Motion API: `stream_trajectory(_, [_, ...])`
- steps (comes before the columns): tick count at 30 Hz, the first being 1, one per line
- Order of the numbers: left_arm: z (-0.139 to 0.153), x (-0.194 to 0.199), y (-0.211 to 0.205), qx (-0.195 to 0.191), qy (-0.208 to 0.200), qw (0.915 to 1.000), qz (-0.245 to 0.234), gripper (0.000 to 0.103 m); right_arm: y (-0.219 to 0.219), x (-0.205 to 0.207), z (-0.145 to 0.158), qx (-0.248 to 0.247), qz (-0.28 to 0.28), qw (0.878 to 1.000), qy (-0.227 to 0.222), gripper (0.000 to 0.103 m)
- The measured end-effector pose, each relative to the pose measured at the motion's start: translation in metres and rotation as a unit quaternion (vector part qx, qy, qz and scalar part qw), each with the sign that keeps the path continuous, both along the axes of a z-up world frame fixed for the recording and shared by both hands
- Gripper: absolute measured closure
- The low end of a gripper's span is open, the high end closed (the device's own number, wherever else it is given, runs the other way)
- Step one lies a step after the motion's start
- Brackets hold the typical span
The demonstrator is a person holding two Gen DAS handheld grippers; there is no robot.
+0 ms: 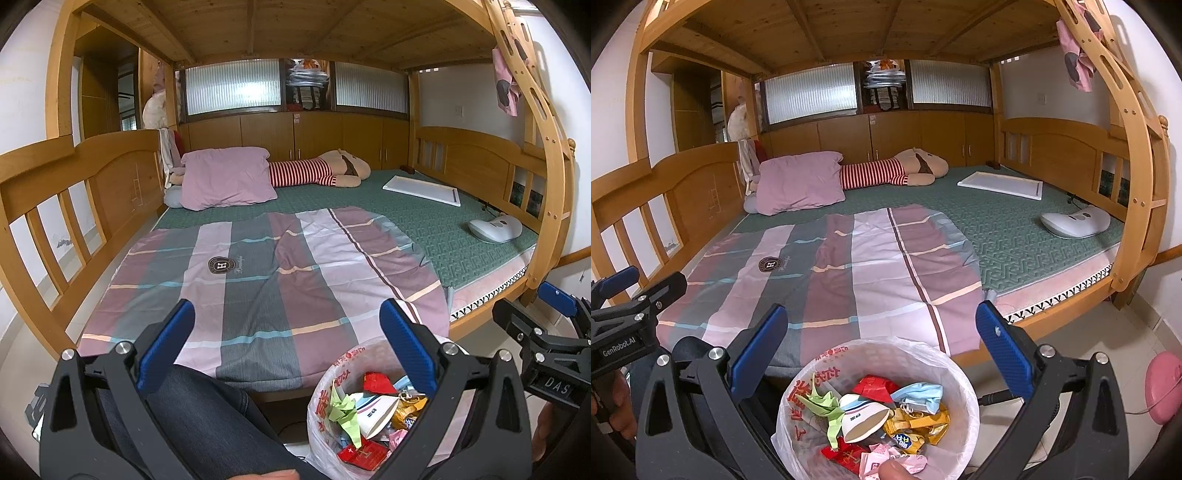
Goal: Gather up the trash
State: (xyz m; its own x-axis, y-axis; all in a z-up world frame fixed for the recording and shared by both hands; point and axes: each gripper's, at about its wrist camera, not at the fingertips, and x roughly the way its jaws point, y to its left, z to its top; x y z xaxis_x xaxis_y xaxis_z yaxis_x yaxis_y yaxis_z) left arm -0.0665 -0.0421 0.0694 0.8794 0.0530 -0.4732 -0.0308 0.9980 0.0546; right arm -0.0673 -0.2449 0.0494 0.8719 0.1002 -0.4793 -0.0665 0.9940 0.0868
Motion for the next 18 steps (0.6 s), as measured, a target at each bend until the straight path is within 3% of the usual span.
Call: stream_trajectory(18, [-0.0048,-0.0008,0.0007,0.001,0.004,1.0000,-0.003,0.003,-0.0012,0.0001,-0.0015,-0.002,0.001,1.000,0.002,0.003])
